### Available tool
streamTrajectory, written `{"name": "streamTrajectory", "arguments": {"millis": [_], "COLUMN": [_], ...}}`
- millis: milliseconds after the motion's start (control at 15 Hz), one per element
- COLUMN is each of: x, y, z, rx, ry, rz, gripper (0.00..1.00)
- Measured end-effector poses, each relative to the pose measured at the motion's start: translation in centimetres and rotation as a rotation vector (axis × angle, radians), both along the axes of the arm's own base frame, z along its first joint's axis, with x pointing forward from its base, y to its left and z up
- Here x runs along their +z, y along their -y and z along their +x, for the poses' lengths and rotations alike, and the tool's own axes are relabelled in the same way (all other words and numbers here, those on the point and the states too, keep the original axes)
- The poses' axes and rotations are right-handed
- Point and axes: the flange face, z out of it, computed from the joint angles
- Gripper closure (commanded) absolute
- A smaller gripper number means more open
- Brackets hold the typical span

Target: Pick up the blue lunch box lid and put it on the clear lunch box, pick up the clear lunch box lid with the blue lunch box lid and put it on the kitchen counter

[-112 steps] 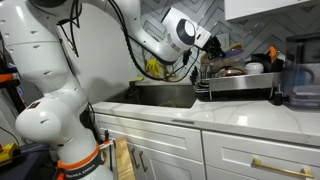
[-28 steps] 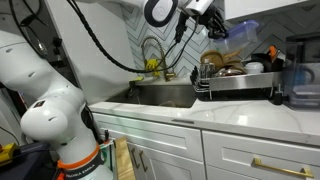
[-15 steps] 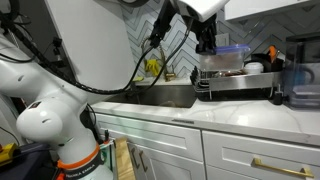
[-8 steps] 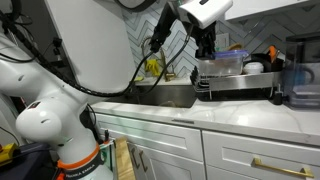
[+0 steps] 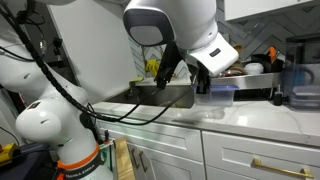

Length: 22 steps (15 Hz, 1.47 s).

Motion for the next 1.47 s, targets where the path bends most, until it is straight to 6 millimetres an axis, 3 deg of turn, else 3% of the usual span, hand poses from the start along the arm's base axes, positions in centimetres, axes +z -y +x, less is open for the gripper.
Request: {"name": "streamTrajectory", "arguments": {"millis": [933,1467], "x": [-7.5,-9.1], "y": [2.0,2.2], "z": [0.2,1.4], "rx": [0.014,0.01], "ry": [0.135,0.111], "rz": [0.077,0.086], "gripper": [0.97,0.97]}}
